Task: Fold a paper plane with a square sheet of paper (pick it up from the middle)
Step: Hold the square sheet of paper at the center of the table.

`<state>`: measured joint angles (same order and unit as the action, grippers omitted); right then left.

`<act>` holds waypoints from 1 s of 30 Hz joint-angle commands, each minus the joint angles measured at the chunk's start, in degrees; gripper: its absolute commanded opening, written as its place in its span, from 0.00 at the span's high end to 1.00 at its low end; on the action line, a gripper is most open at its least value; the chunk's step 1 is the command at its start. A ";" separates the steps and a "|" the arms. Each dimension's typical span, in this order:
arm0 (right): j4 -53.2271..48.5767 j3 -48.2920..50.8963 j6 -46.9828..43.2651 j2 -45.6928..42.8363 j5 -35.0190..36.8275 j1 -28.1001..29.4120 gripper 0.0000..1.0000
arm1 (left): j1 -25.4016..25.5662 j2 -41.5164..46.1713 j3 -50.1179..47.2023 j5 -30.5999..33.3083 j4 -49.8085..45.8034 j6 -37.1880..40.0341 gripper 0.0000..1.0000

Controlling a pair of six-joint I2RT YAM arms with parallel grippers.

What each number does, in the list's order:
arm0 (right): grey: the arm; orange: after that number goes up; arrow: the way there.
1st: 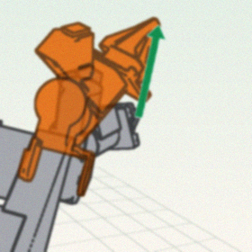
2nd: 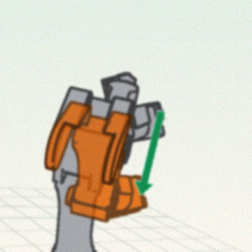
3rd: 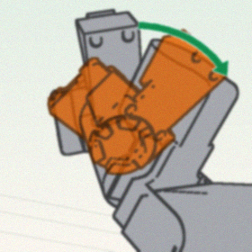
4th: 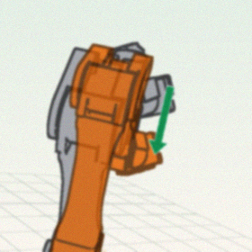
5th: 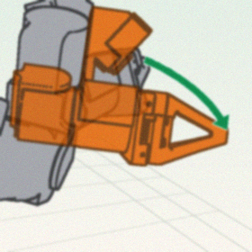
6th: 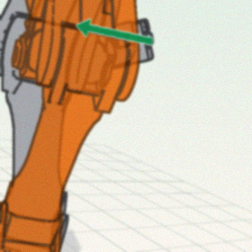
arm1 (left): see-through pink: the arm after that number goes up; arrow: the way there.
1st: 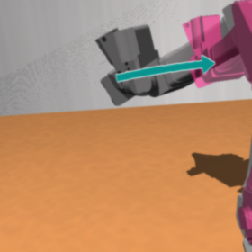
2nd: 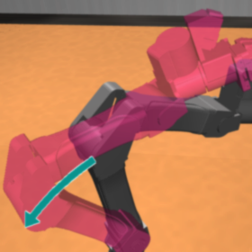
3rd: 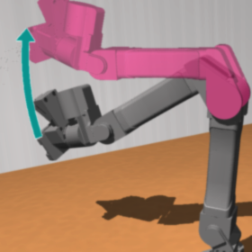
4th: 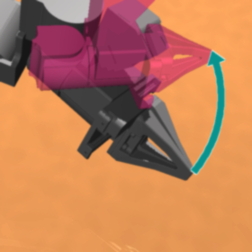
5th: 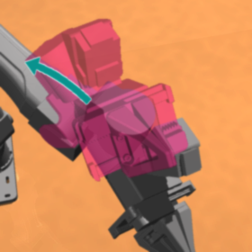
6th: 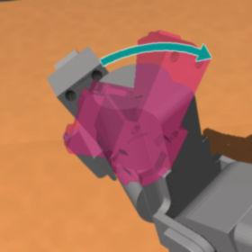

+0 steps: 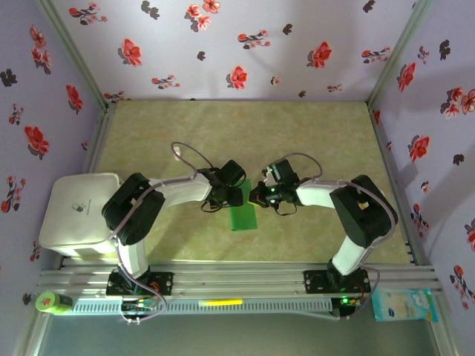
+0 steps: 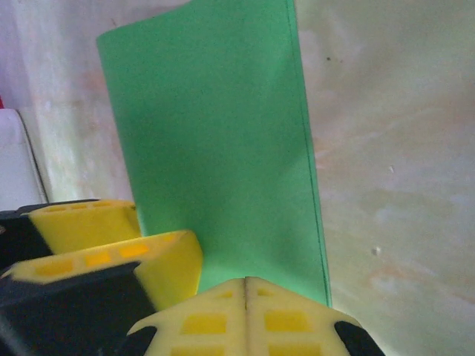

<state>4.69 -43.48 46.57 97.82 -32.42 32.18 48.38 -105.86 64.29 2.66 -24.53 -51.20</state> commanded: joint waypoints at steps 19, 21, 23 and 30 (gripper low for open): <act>-9.49 -2.40 -5.71 6.13 4.99 1.21 1.00 | 0.22 -6.09 -3.30 -1.01 5.01 0.36 0.37; -10.59 -1.82 -6.22 6.02 6.33 1.21 1.00 | 0.27 -5.49 -3.22 -1.45 5.15 0.22 0.37; -11.15 -1.40 -6.59 5.72 7.63 1.21 1.00 | 0.22 -4.51 -3.06 -2.00 5.69 0.04 0.36; -15.10 -1.65 -8.83 3.96 11.50 1.04 1.00 | -0.03 4.72 -2.42 -1.52 5.42 1.12 0.33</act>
<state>-0.58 -46.78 40.32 100.95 -28.86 33.34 48.38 -103.83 63.11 1.72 -22.76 -51.20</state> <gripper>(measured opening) 0.046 0.667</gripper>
